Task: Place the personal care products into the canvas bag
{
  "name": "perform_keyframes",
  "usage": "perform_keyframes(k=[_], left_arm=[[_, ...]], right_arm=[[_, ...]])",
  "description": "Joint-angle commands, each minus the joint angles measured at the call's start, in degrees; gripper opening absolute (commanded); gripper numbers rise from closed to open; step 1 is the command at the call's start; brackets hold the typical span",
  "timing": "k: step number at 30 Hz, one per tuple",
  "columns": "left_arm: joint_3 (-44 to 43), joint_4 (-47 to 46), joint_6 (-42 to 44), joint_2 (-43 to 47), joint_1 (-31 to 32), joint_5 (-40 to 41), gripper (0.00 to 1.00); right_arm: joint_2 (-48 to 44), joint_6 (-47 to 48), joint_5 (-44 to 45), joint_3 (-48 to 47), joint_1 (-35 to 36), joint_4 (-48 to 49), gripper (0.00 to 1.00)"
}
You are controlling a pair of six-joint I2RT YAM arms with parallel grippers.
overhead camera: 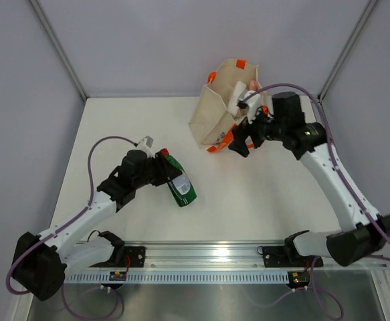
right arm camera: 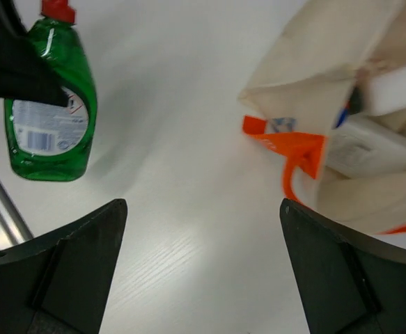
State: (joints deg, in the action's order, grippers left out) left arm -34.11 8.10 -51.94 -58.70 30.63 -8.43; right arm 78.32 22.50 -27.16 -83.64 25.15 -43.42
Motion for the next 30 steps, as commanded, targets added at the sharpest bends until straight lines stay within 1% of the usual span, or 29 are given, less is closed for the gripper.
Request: perform_keyframes(k=[1, 4, 5, 6, 7, 8, 9, 10, 11, 12, 13, 15, 16, 17, 18, 19, 20, 22, 23, 24, 27, 29, 30], left_arm=[[-14.1, -12.9, 21.6, 5.6, -0.2, -9.9, 0.0], [-22.7, -14.8, 23.9, 1.8, -0.1, -14.9, 0.0], [-25.2, -16.0, 24.0, -2.1, 0.0, -16.0, 0.0], [-30.1, -16.8, 23.7, -4.4, 0.1, -16.4, 0.0], [-32.8, -17.8, 23.7, -6.8, 0.2, -16.9, 0.0], [-35.4, -18.9, 23.8, -9.5, 0.4, -17.8, 0.0], [-38.3, -20.6, 24.1, -15.2, 0.6, -18.4, 0.0], [-44.9, -20.8, 24.9, -18.3, 1.0, -18.7, 0.0], [-48.2, -21.3, 25.5, -21.3, 1.4, -19.0, 0.0], [-51.6, -22.3, 28.0, -27.1, 2.2, -19.0, 0.0], [-57.9, -22.8, 29.5, -29.9, 2.8, -16.8, 0.0], [-65.3, -21.8, 32.2, -35.8, 3.5, -14.2, 0.0], [-69.1, -21.4, 33.2, -41.9, 3.6, -12.7, 0.0], [-76.6, -20.5, 33.5, -45.0, 3.6, -9.6, 0.0], [-80.3, -20.1, 34.4, -48.1, 3.6, -8.5, 0.0], [-84.2, -19.2, 34.7, -54.5, 3.6, -5.9, 0.0], [-93.2, -15.5, 35.2, -57.9, 3.6, -4.7, 0.0], [-101.4, -12.7, 35.5, -64.5, 3.2, -4.0, 0.0], [-104.1, -11.5, 35.4, -69.1, 3.1, -2.6, 0.0], [-105.0, -12.1, 34.8, -70.2, 2.9, -2.0, 0.0], [-101.3, -15.6, 33.1, -72.3, 2.2, -0.9, 0.0], [-100.8, -16.4, 31.6, -73.6, 2.2, -1.9, 0.0], [-100.9, -16.6, 30.4, -74.8, 2.2, -2.6, 0.02]], right_arm=[[-13.2, -5.0, -3.8, 2.8, -7.2, 8.9, 0.99], [-19.5, -8.9, -2.6, 7.1, -12.6, 12.3, 1.0], [-20.7, -9.7, -2.9, 8.2, -14.1, 13.2, 0.99], [-22.8, -10.6, -3.8, 10.4, -15.6, 14.0, 1.0], [-23.7, -12.9, -4.0, 11.6, -19.3, 15.8, 0.99], [-24.6, -14.2, -4.0, 12.7, -21.4, 16.9, 0.99], [-26.2, -15.6, -4.3, 15.1, -23.5, 17.8, 0.99], [-27.0, -17.8, -5.3, 16.4, -27.7, 20.1, 1.0], [-27.6, -18.2, -6.2, 17.6, -29.3, 20.9, 1.0], [-28.4, -18.4, -7.9, 19.3, -30.4, 21.2, 0.99], [-28.7, -19.0, -8.7, 20.0, -32.2, 22.1, 1.0], [-28.9, -19.3, -10.8, 21.7, -34.1, 22.7, 0.99], [-28.8, -19.3, -11.7, 21.9, -34.6, 22.8, 0.99], [-28.9, -19.3, -11.8, 22.3, -35.4, 22.8, 0.99], [-29.0, -19.0, -11.9, 23.1, -35.6, 22.9, 1.0], [-29.2, -18.6, -11.8, 23.4, -35.7, 23.1, 1.0], [-29.3, -18.6, -11.8, 24.1, -36.3, 23.3, 1.0], [-30.1, -18.5, -12.1, 24.7, -36.8, 23.9, 0.99], [-30.2, -18.5, -12.0, 24.8, -37.0, 24.0, 0.99], [-30.5, -18.3, -11.9, 24.9, -37.2, 24.0, 1.0], [-30.1, -18.0, -12.0, 25.0, -37.2, 24.0, 1.0], [-29.8, -17.9, -12.0, 24.9, -37.2, 23.9, 1.0], [-29.5, -17.8, -12.1, 25.0, -37.2, 24.0, 0.99]])
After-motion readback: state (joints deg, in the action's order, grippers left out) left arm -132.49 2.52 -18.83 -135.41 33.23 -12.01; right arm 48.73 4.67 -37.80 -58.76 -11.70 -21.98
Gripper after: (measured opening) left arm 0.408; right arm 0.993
